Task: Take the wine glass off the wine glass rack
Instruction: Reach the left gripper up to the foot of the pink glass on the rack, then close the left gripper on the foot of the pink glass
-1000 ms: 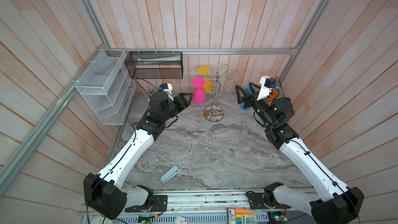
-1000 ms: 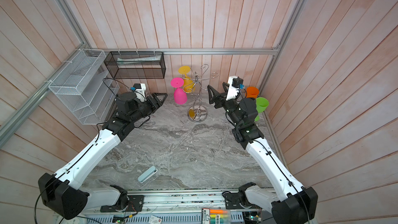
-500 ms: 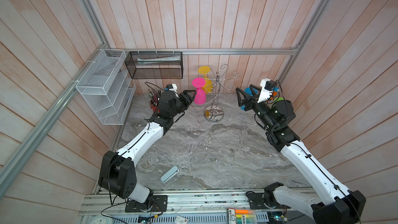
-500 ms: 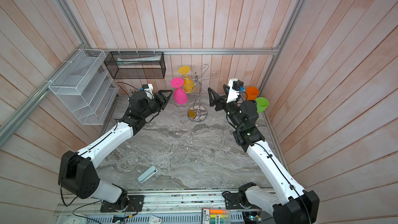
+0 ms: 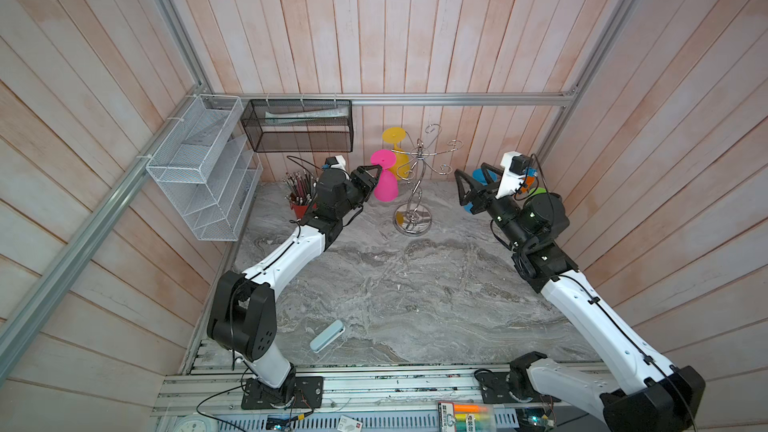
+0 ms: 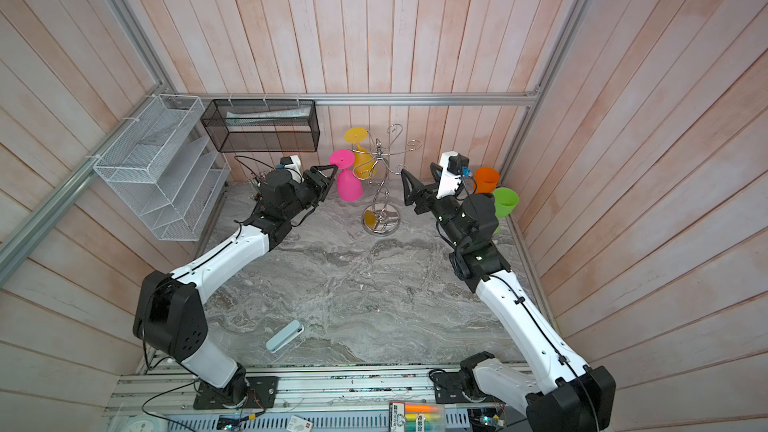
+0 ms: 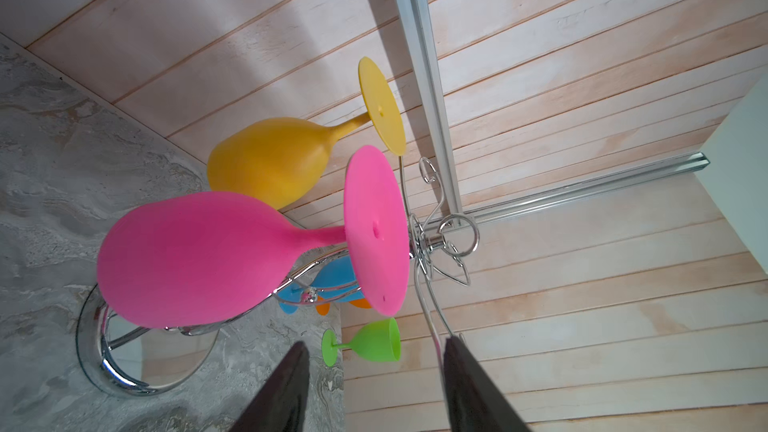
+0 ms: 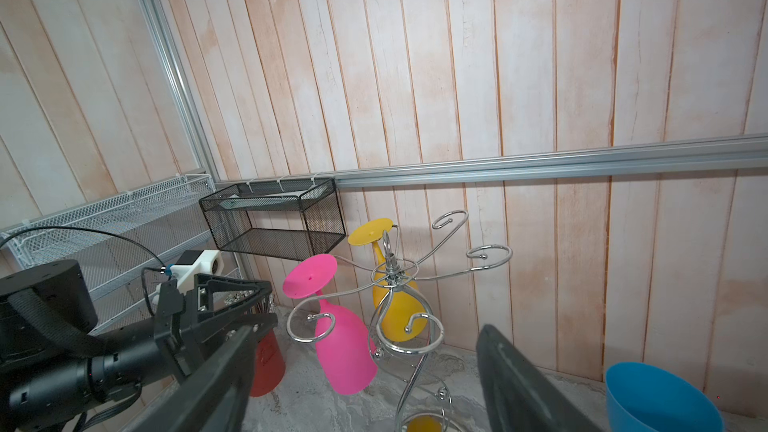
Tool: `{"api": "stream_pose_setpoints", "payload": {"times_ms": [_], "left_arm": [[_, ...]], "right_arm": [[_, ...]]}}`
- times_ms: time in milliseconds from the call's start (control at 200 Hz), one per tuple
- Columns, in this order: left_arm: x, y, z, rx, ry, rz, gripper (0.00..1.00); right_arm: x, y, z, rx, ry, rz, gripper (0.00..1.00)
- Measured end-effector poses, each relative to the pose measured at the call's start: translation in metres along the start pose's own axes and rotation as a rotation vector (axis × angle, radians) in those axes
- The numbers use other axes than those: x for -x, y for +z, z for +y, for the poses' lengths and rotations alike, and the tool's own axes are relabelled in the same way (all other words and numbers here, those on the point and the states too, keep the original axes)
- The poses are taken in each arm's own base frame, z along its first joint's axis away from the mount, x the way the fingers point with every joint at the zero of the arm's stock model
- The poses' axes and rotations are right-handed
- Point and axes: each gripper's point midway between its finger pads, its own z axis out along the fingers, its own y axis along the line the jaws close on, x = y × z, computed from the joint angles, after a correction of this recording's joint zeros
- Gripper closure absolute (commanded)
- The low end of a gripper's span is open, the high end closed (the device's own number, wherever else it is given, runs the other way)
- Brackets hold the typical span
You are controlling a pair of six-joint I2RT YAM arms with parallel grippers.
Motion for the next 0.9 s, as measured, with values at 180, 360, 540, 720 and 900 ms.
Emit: {"api": "stream_pose_setpoints", "payload": {"times_ms": [180,360,540,720,900], "left_arm": [[0.007,0.009,-0.004,-0.012,-0.003,-0.03,0.54],[0.015,0.022,-0.008,-0.02,0.001,-0.051,0.63],[0.018,0.027,-0.012,-0.025,0.013,-0.057,0.76],[0.018,0.027,-0.013,-0.024,0.015,-0.056,0.81],[0.018,0.027,-0.013,-0.021,0.015,-0.055,0.83]], "right_arm": [[-0.002,0.0,0.0,0.003,0.001,0.004,0.16],[-0.003,0.0,0.001,0.006,0.002,0.006,0.16],[-0.005,0.0,0.0,0.006,0.002,0.01,0.16],[-0.004,-0.001,0.001,0.009,0.002,0.009,0.16],[-0.002,-0.003,0.002,0.01,0.001,0.004,0.16]]}}
